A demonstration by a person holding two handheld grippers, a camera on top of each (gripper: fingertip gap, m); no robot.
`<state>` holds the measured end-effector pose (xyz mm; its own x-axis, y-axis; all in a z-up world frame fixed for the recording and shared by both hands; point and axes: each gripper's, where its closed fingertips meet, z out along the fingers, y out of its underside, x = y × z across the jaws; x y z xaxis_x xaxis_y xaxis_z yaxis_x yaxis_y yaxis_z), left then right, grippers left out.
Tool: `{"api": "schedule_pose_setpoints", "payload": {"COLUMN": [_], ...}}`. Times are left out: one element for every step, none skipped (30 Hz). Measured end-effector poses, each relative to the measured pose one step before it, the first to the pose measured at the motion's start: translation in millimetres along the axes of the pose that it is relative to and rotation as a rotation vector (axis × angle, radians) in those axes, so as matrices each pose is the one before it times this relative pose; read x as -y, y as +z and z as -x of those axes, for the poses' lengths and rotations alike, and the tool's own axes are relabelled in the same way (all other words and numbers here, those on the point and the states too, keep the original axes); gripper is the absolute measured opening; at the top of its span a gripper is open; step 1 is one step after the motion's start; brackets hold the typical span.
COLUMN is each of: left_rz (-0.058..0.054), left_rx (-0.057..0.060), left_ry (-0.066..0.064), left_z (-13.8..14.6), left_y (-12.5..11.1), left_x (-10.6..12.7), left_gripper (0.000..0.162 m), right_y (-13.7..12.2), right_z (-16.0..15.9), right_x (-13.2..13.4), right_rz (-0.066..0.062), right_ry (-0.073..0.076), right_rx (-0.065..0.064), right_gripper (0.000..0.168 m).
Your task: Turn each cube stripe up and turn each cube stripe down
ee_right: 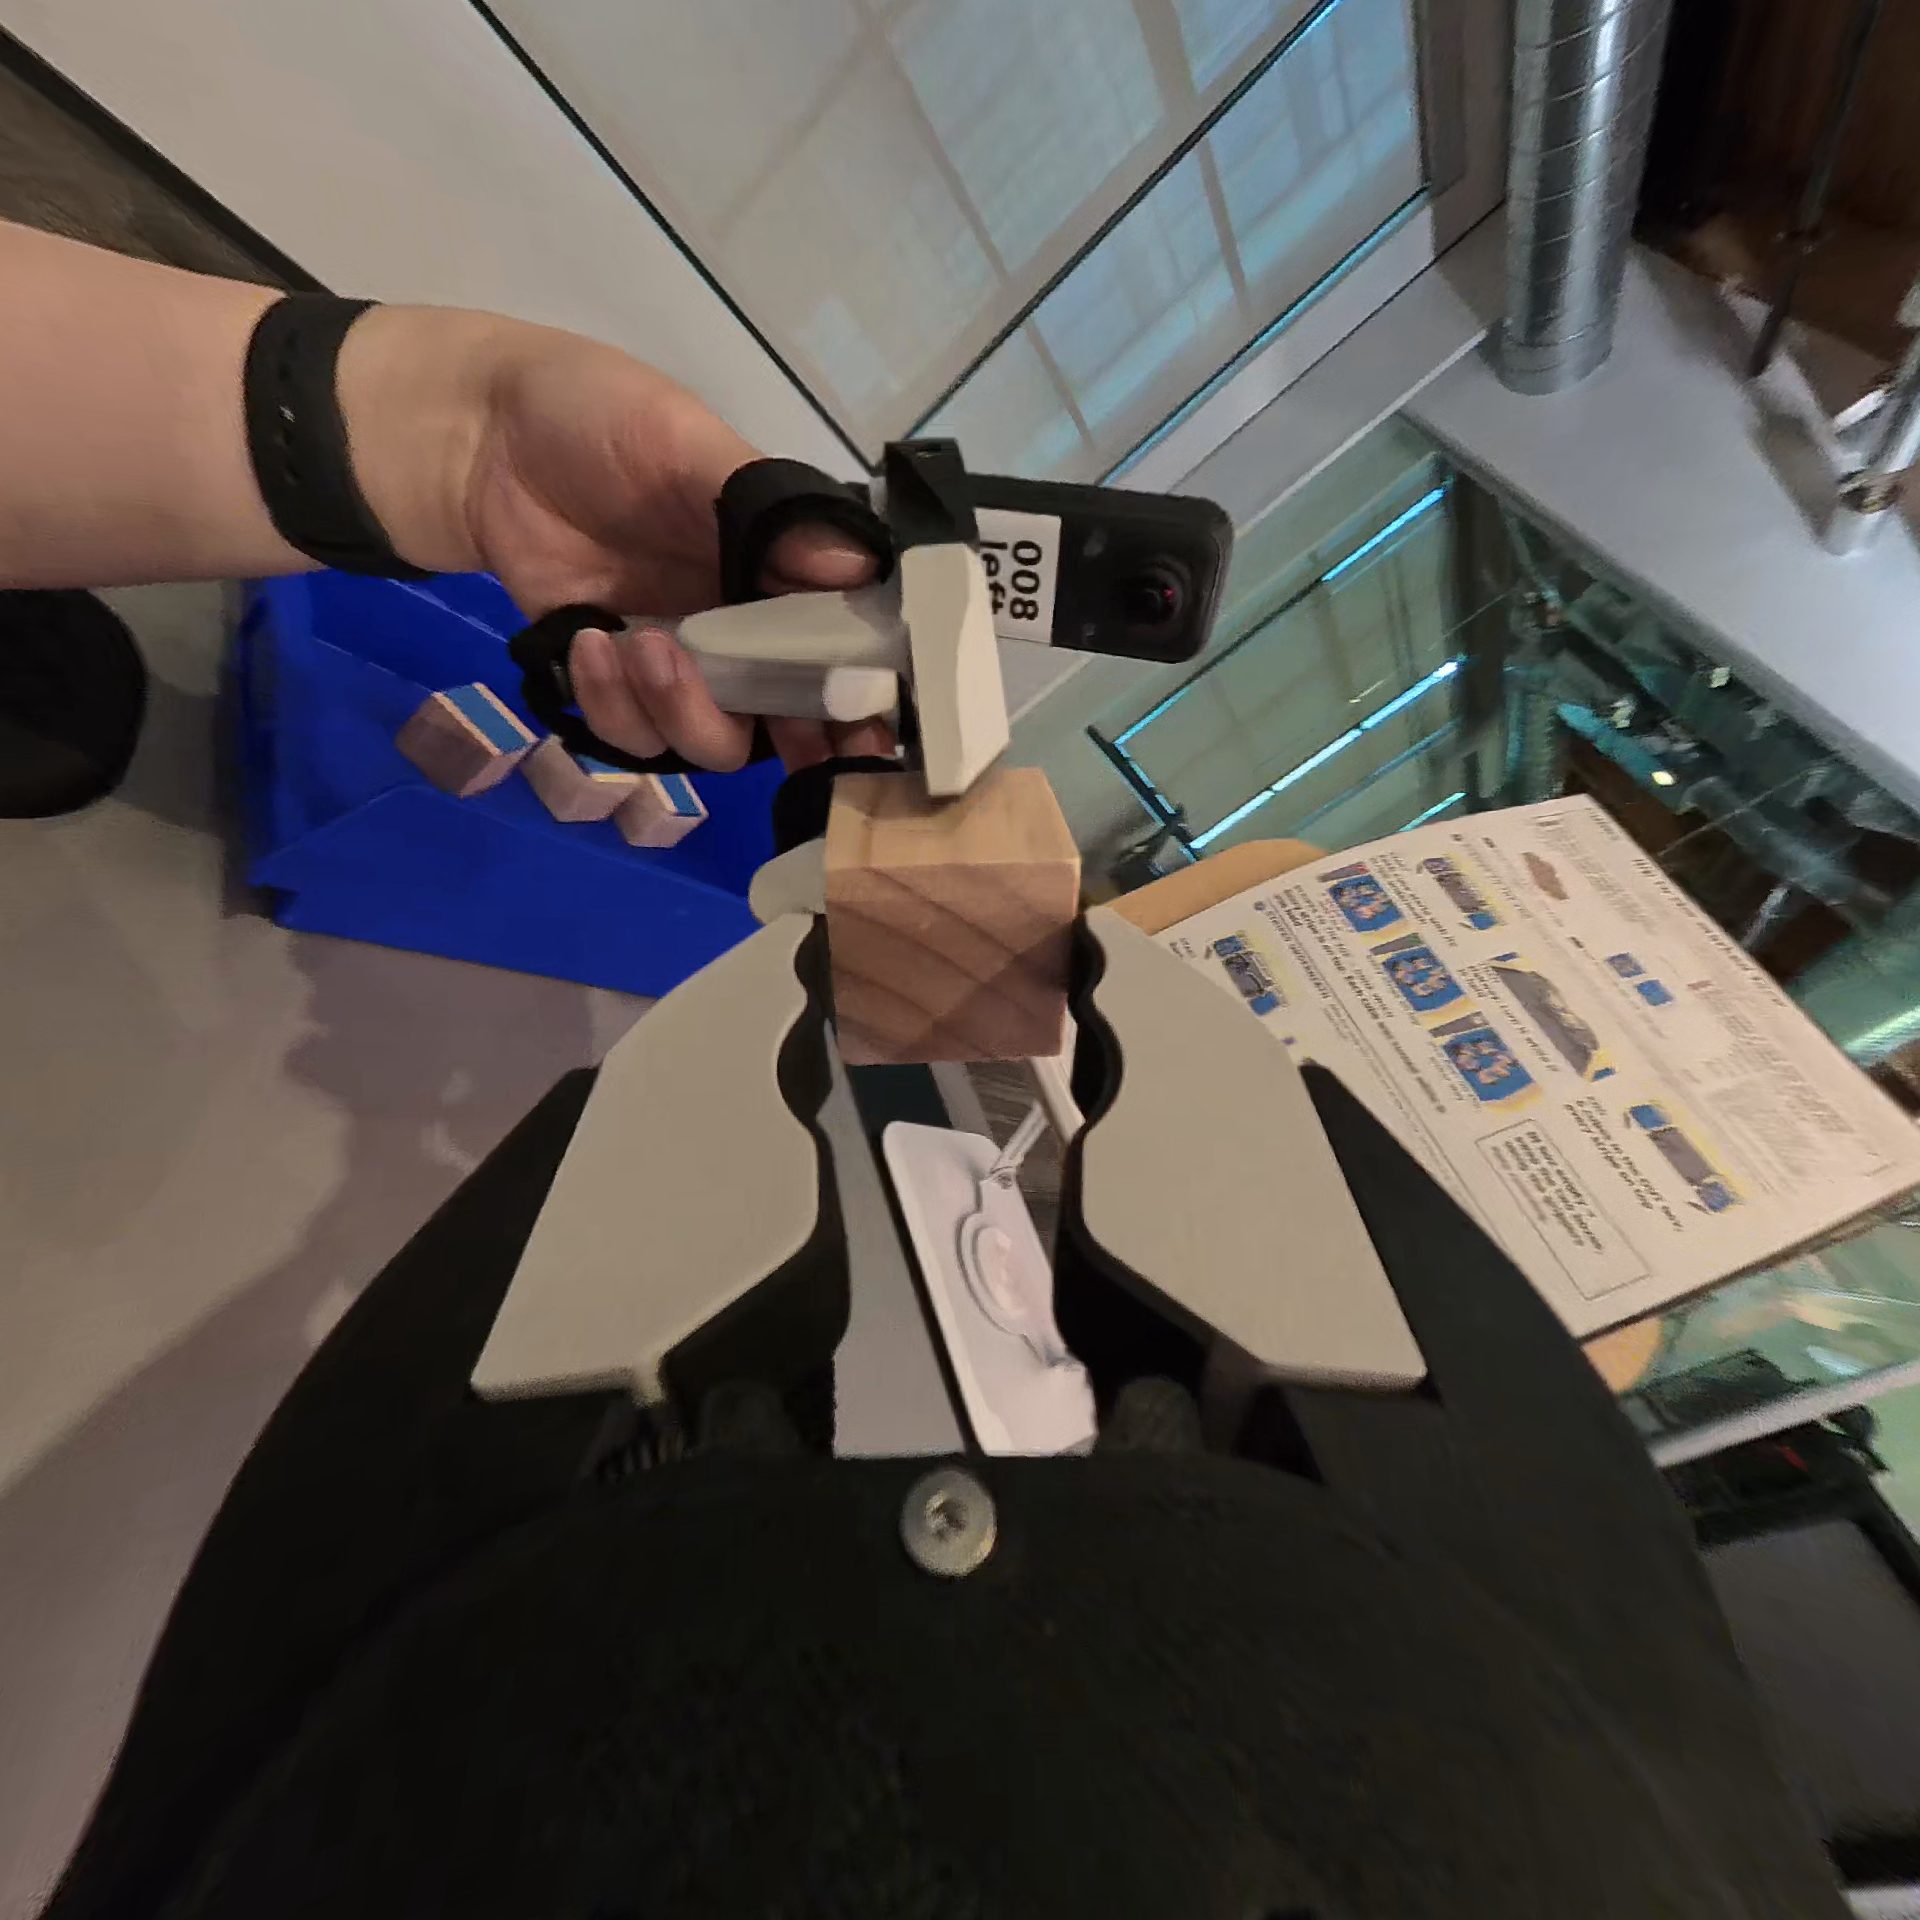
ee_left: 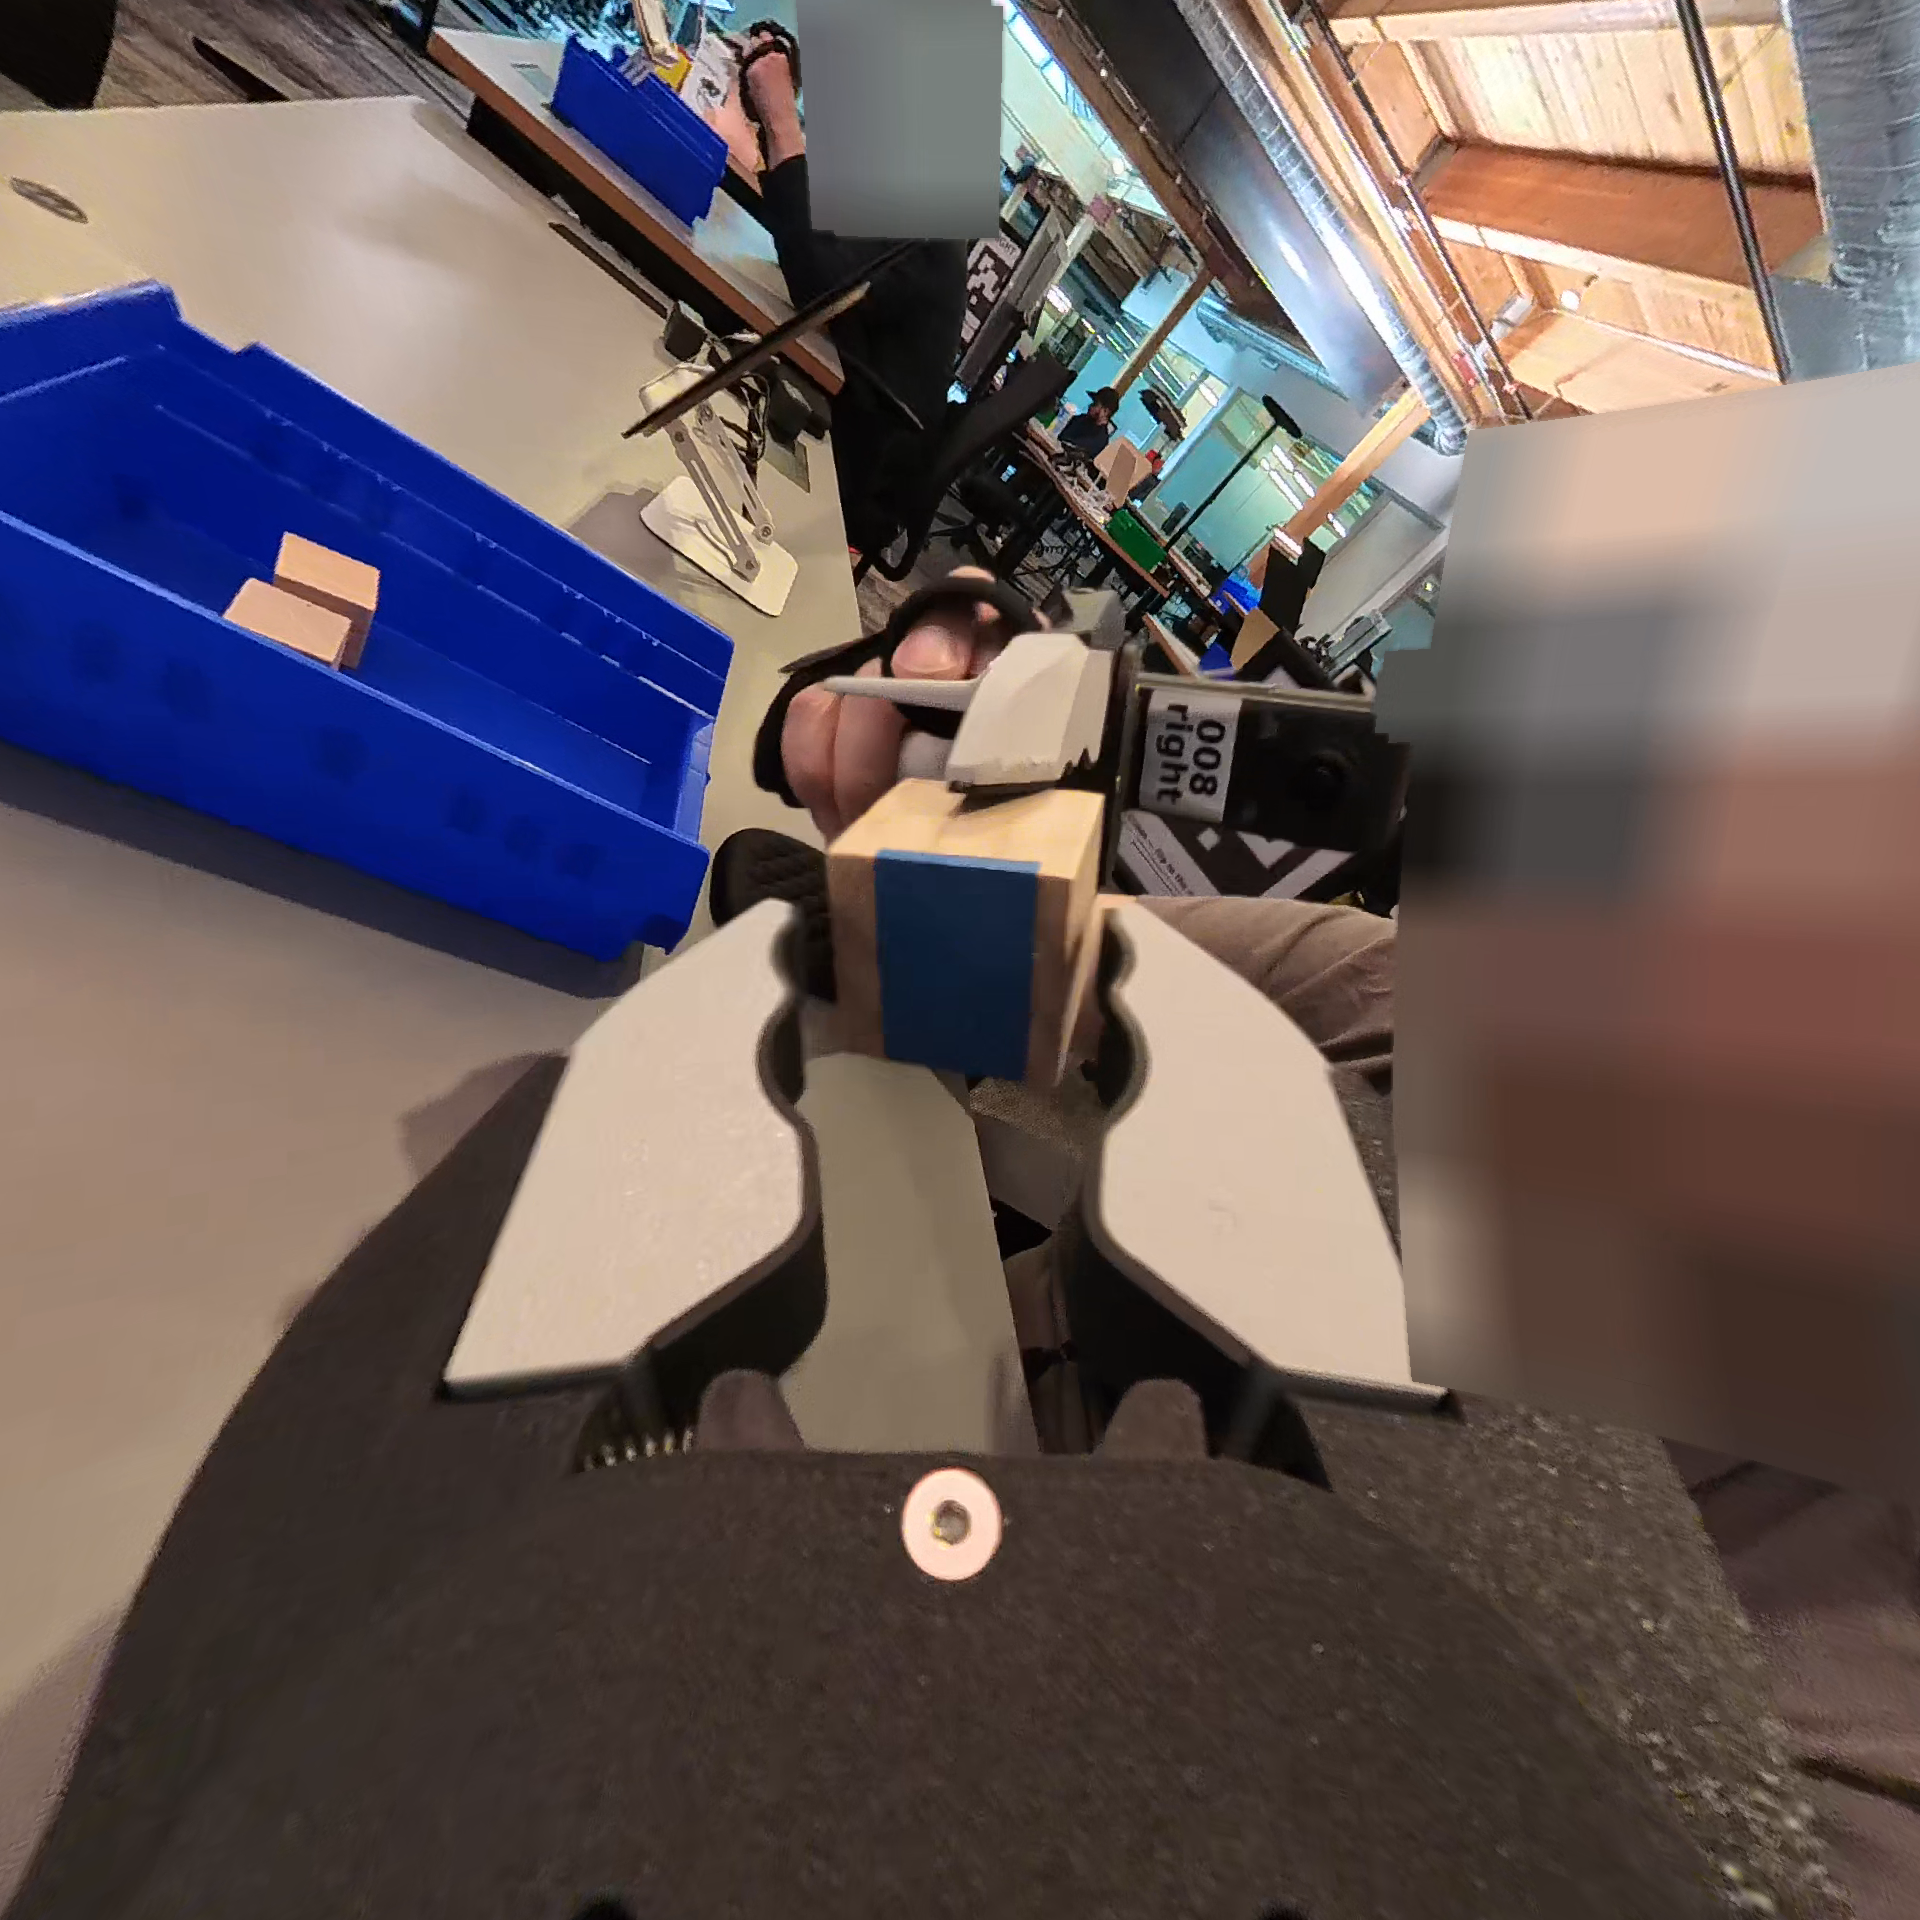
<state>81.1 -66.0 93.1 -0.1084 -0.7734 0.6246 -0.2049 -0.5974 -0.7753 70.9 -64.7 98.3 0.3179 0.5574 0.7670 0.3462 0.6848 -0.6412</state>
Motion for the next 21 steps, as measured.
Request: {"api": "schedule_pose_setpoints", "payload": {"left_rz": [-0.0079,-0.0122,-0.0225,-0.0254,-0.0187,-0.0116,-0.0095,-0.0122,-0.0125,-0.0103,-0.0102,-0.0079,-0.0042,-0.0007,0.0034,0.0088,0.0125,0.0115,0.0092,0.0105,0.0137], "left_rx": [0.0173,0.0189,0.0135,0.027,0.0472,0.0503,0.032,0.0168,0.0154,0.0152,0.0089,0.0065,0.0082,0.0084,0.0079,0.0047,0.0009,0.001,0.0055,0.0075,0.0036], "left_ry": [-0.0125,0.0124,0.0373,0.0382,0.0355,0.0382,0.0396,0.0324,0.0214,0.0198,0.0221,0.019,0.012,0.0058,0.0014,-0.0008,-0.0008,-0.0001,-0.0004,-0.0008,-0.0005], "left_z": [1.22,0.0,-2.35,-1.18,1.6,2.15,-0.07,-1.78,-1.43,-0.75,-1.44,-1.29,-0.65,-0.17,0.34,0.27,0.01,0.15,0.69,1.1,0.54], "left_y": [-3.58,-4.98,-5.94,-6.17,-6.1,-5.53,-4.75,-4.12,-3.64,-3.04,-2.68,-2.04,-1.49,-0.91,-0.37,0.24,0.83,1.32,1.62,1.77,2.04], "left_x": [3.1,3.97,4.79,5.48,4.48,3.34,2.98,3.38,3.25,2.87,2.64,2.04,1.38,0.6,-0.3,-1.25,-1.85,-1.74,-1.72,-1.87,-2.3], "left_gripper": [0.063,0.066,0.066,0.065,0.064,0.062,0.06,0.058,0.057,0.056,0.055,0.054,0.054,0.054,0.054,0.053,0.053,0.053,0.053,0.053,0.053], "right_y": [-4.26,-6.89,-9.36,-10.55,-10.61,-9.72,-7.85,-4.39,0.38,5.88,10.51,13.97,15.73,15.59,13.98,12.03,10.95,9.73,8.72,7.92,6.95], "right_z": [-5.56,-11.64,-16.87,-19.08,-18.97,-16.96,-18.9,-22.08,-22.81,-22.31,-20.1,-15.15,-9.2,-5.06,-3.29,-1.51,-0.51,-1.66,-2.85,-2.58,-1.65], "right_x": [0.61,-1.87,-5.72,-10.98,-16.94,-22.05,-25.14,-27.38,-26.91,-24.01,-20.77,-17.13,-13.68,-11.31,-9.21,-6.35,-4.41,-2.36,-1.26,-1.46,-1.36], "right_rz": [0.0063,0.0257,0.0415,0.0612,0.083,0.0998,0.103,0.1046,0.109,0.0931,0.0873,0.082,0.0753,0.0713,0.066,0.0514,0.0401,0.0277,0.0215,0.0229,0.0213], "right_ry": [0.0163,0.0172,0.0324,0.0687,0.1098,0.134,0.1427,0.1488,0.1263,0.0976,0.0818,0.0651,0.0477,0.0408,0.0351,0.0298,0.0148,0.0067,0.0063,-0.001,-0.0028], "right_rx": [0.0124,-0.0066,-0.0189,-0.0114,0.0035,0.0215,0.0044,-0.0205,-0.0267,-0.0314,-0.0309,-0.0173,0.0043,0.0161,0.0179,0.0178,0.0144,-0.0031,-0.0197,-0.0251,-0.0243], "right_gripper": [0.044,0.044,0.044,0.044,0.044,0.044,0.044,0.044,0.044,0.044,0.044,0.044,0.044,0.044,0.044,0.044,0.044,0.044,0.045,0.045,0.044]}}
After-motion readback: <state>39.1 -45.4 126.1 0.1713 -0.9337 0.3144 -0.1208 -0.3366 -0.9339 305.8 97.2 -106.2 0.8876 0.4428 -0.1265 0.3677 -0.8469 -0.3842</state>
